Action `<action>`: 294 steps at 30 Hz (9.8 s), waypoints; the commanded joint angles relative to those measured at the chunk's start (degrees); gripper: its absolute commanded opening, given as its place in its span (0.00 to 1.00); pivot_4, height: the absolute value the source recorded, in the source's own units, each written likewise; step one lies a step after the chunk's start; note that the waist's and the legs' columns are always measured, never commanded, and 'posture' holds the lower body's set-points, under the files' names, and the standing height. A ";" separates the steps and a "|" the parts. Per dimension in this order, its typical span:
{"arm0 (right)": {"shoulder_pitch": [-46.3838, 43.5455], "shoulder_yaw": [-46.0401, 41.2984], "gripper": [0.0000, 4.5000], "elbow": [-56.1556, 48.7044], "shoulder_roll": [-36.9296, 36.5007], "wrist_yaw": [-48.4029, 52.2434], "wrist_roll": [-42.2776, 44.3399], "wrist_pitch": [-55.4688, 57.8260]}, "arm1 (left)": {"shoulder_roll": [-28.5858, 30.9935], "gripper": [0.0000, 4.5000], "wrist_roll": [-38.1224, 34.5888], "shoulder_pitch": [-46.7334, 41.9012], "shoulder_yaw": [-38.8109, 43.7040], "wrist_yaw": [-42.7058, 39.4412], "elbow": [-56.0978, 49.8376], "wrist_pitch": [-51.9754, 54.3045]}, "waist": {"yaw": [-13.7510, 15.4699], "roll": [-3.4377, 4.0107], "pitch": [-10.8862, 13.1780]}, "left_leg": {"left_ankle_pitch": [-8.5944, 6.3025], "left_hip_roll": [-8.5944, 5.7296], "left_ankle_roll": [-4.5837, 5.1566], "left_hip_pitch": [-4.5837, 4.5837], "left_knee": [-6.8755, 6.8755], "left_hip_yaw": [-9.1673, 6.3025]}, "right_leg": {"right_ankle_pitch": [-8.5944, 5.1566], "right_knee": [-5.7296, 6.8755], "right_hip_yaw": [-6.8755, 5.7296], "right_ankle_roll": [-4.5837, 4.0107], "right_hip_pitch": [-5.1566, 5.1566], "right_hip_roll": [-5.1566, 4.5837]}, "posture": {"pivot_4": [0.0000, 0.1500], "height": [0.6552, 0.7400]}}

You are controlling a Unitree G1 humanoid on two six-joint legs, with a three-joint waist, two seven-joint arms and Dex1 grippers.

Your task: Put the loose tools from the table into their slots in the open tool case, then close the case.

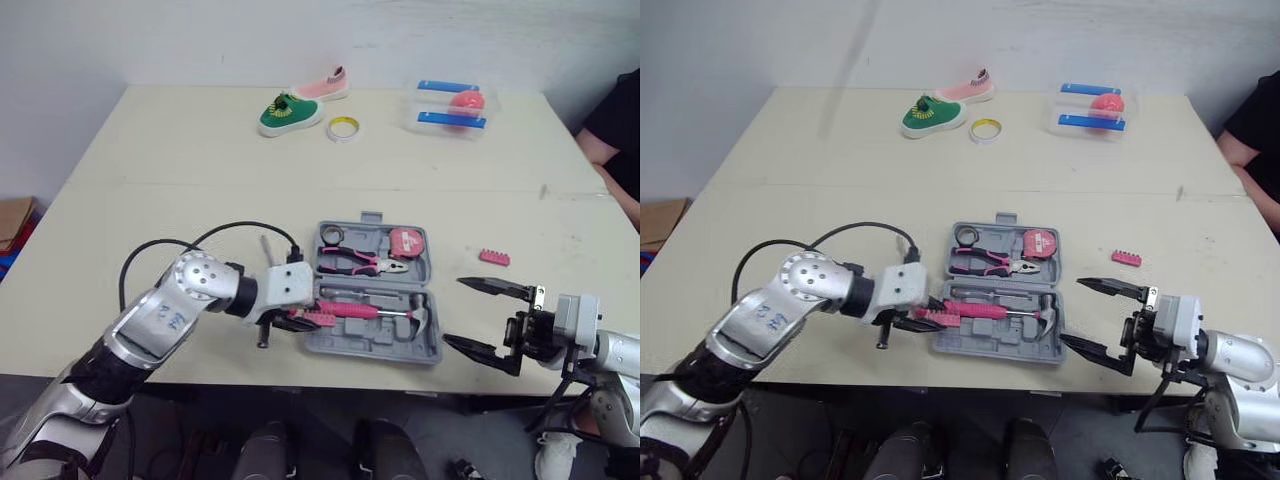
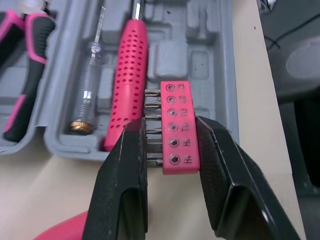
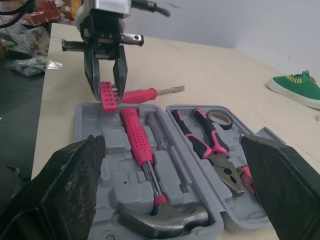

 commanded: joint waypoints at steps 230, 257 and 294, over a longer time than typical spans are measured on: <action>-34.93 6.45 0.15 15.56 -10.79 -1.09 -17.24 37.33 | 1.41 1.00 -30.04 20.77 32.37 2.31 -3.68 -10.94 | -1.55 0.46 0.00 | 0.10 0.33 -0.37 -0.10 0.13 0.03 | -0.07 0.07 0.09 -0.21 -0.11 0.62 | 1.00 1.00; -32.84 31.83 0.15 -29.28 -13.21 -21.82 -10.12 71.97 | -1.79 1.00 -22.41 24.52 30.16 2.04 -1.34 -18.71 | -1.67 0.30 0.09 | -0.03 0.06 -0.13 -0.18 -0.04 0.03 | -0.03 -0.02 -0.20 -0.19 -0.23 -0.11 | 1.00 1.00; -34.08 37.19 0.64 -28.72 -8.09 -24.19 -12.46 70.47 | -0.34 1.00 -23.50 29.16 32.12 3.22 -5.12 -16.19 | -1.73 0.06 0.10 | 0.00 0.22 -0.23 -0.15 -0.12 0.01 | -0.05 -0.01 -0.22 -0.22 -0.26 -0.02 | 1.00 1.00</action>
